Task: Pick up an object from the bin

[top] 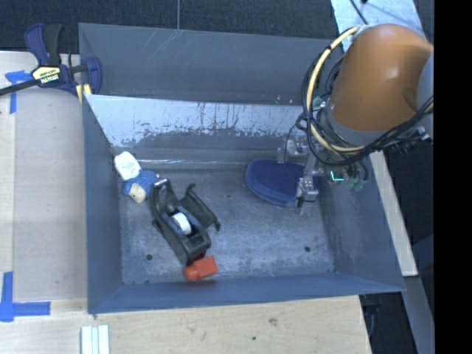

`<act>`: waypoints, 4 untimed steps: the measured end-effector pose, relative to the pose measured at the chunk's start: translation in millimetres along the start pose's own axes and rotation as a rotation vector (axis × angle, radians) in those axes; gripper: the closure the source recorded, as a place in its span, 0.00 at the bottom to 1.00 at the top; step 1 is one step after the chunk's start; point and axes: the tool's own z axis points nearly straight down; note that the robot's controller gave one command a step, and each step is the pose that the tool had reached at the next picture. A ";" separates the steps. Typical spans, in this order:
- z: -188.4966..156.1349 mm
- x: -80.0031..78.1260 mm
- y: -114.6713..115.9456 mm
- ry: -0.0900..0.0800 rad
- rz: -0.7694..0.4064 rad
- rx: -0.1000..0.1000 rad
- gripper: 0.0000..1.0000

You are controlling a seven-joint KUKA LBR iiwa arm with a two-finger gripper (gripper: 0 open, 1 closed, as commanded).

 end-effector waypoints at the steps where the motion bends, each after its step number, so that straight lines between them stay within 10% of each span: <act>1: 124.2 -15.1 -63.6 -0.001 -0.044 0.001 0.00; 2: 175.3 -69.0 -56.9 -0.007 -0.069 -0.001 0.00; 3: 169.8 -69.2 -57.9 -0.011 -0.068 0.001 1.00; 4: 172.7 -68.0 -57.8 -0.006 -0.068 0.001 0.00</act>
Offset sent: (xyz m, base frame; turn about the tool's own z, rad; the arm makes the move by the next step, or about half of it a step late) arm 0.0152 -0.0607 -0.1197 -0.0488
